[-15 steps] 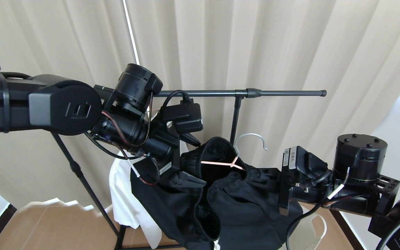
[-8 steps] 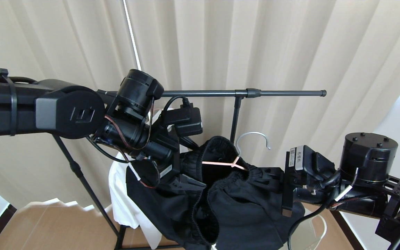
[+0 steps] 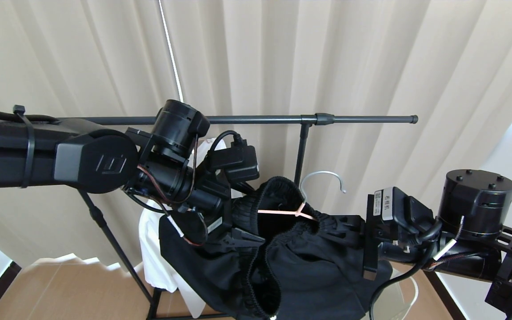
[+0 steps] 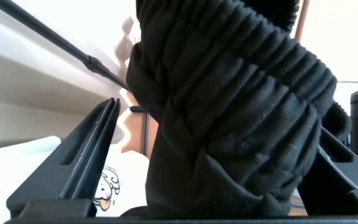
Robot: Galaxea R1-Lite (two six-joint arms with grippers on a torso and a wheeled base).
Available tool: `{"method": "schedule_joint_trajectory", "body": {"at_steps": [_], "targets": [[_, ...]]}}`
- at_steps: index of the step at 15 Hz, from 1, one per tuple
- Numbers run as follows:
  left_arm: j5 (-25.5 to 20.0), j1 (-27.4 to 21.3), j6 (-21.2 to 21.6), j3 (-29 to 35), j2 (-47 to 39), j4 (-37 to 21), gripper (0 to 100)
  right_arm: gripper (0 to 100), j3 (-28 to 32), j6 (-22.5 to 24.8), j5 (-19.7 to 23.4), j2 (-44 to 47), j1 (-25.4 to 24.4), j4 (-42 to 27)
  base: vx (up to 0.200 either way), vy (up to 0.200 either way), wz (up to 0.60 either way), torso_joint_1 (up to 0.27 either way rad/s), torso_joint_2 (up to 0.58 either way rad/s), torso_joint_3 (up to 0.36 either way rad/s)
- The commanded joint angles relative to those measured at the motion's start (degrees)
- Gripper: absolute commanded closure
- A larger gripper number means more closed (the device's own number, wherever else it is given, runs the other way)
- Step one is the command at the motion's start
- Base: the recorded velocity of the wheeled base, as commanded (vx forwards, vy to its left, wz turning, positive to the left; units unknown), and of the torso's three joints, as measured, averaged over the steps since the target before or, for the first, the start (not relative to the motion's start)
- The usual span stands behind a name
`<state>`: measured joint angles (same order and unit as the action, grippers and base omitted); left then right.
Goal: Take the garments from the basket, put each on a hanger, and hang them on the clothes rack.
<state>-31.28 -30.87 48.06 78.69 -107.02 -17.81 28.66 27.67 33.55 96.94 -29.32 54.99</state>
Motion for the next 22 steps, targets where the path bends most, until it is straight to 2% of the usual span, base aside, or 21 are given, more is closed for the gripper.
{"method": "schedule_joint_trajectory", "body": {"at_steps": [1,4,5,22], "targets": [[-0.01,0.02,-0.07,-0.91,0.15,1.46,0,100,-0.01,0.01,0.11,-0.35,-0.04,0.12,0.0,0.0,0.0,0.0,0.0,0.0],[0.08,-0.16,0.02,-0.91,0.23,1.55,0,100,-0.01,0.01,0.03,-0.44,-0.04,0.12,0.0,0.0,0.0,0.0,0.0,0.0],[0.08,-0.16,0.02,-0.99,0.23,1.55,100,100,-0.01,0.01,0.03,-0.44,-0.04,0.12,0.0,0.0,0.0,0.0,0.0,0.0],[0.08,-0.16,0.02,-4.25,3.75,2.78,100,100,0.61,-0.16,-0.41,0.36,0.14,-0.06,0.0,0.0,0.0,0.0,0.0,0.0]]}}
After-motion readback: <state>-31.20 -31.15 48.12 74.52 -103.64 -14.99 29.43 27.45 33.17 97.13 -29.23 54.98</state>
